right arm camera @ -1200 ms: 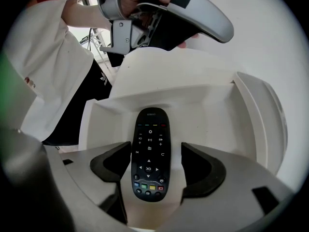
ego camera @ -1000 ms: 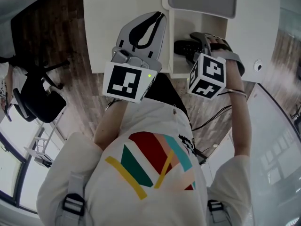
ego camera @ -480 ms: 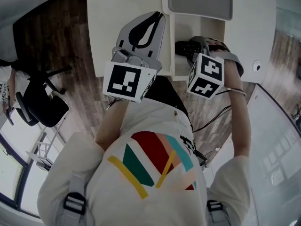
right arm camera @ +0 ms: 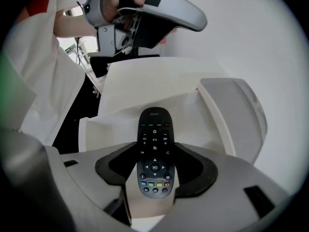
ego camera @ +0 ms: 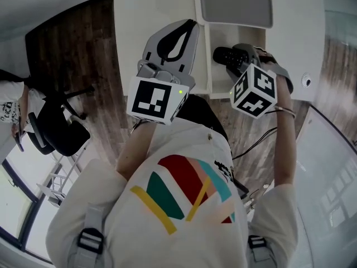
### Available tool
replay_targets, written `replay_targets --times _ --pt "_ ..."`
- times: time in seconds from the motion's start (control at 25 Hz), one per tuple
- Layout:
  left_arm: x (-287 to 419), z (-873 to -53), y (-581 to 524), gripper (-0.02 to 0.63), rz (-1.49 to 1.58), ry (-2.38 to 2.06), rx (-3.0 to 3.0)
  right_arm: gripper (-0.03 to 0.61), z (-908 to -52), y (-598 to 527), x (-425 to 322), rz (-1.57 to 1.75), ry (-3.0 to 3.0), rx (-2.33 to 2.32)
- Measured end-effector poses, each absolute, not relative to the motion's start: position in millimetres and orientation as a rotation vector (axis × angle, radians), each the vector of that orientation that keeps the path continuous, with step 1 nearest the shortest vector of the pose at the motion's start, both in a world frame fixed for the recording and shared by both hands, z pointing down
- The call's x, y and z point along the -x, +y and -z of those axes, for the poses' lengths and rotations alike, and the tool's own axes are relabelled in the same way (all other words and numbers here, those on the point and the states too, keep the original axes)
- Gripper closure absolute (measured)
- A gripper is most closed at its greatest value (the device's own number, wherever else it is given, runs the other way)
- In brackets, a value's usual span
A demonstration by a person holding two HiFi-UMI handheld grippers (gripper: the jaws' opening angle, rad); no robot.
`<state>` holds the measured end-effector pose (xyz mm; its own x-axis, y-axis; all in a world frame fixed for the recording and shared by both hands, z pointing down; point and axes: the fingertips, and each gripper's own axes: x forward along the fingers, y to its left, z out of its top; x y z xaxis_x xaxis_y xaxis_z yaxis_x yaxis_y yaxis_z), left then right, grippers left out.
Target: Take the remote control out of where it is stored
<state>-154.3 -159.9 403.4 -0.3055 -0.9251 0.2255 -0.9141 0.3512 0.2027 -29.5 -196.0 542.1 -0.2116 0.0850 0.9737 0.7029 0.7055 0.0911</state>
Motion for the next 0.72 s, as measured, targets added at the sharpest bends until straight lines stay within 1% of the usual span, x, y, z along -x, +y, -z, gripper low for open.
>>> replay_targets --times 0.2,0.44,0.6,0.72 --pt "159.6 -376.7 -161.9 0.607 0.051 -2.335 -1.672 0.333 -507.1 -204.3 43.7 0.577 -1.825 0.514" --pt "165.4 -330.8 -179.9 0.606 0.116 -2.389 -1.794 0.333 -455.1 -214.6 77.9 0.570 -2.059 0.336" --pt "164.7 -304.2 -194.8 0.606 0.134 -2.380 -1.866 0.333 -413.8 -234.4 89.8 0.524 -2.195 0.130" --pt "173.2 -280.9 -200.4 0.607 0.200 -2.376 -1.805 0.333 -374.3 -244.7 96.3 0.440 -2.356 -0.052"
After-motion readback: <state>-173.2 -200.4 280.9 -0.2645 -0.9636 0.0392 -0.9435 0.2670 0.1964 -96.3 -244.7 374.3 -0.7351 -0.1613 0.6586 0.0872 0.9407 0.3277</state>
